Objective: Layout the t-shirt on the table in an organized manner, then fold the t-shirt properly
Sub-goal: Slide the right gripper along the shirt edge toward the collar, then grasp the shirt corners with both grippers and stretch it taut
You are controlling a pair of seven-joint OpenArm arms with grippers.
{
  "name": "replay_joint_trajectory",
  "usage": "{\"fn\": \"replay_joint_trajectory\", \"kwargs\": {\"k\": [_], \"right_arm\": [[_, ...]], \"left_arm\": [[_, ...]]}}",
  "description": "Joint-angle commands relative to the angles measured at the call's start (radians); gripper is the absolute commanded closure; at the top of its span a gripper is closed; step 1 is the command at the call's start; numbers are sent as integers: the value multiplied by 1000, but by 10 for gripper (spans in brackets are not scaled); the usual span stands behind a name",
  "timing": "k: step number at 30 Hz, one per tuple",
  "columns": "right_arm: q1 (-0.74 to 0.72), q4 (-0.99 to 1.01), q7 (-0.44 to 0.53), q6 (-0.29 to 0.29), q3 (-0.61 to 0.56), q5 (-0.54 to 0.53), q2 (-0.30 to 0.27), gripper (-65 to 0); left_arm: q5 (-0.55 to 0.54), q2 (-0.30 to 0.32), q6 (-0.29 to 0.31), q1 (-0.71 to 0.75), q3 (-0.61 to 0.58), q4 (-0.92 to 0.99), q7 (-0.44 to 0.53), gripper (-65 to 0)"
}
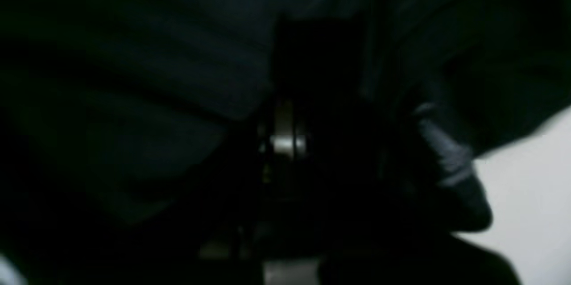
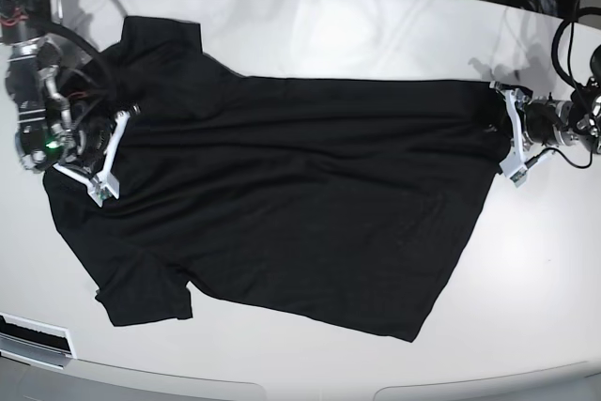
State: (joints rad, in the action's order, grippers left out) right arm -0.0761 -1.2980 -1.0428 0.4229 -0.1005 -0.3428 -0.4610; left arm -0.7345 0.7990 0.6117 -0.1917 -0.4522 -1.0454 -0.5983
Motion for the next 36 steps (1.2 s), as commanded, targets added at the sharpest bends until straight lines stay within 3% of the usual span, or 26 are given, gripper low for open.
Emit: {"fn": "replay_joint_trajectory", "kwargs": {"k": [1,4,10,15,25,26,30,31,36], "right_arm": [[-14,-45,-8,11,21,-54,-25,0],[9,-118,-77,70,89,-217,-41,0],[145,-187,-171,274,274,-522,-38,0],[303,-189,-205,275,377,-696,-38,0],[503,-298,-208,275,388,-697,-11,0],[509,-298,-208,275,388,-697,-10,-37],[517,-298,-207,275,388,-692,0,-302],[517,-298,-203,275,388,-673,5,-335],[528,-296,-101,275,388,-430,70,-347]], "left_arm": [[23,13,5,0,-4,2,-38,0],[19,13,25,-4,-4,2,-37,0],[19,14,25,-11,-4,2,-30,0],[19,15,25,-11,26,2,-26,0],[-3,16,16,-10,256,2,-12,0],[-3,16,5,-10,275,2,-12,0],[-3,15,-24,-2,323,3,-12,0],[-3,16,-24,-2,323,3,-14,0],[5,16,-46,0,323,3,-38,0]]}}
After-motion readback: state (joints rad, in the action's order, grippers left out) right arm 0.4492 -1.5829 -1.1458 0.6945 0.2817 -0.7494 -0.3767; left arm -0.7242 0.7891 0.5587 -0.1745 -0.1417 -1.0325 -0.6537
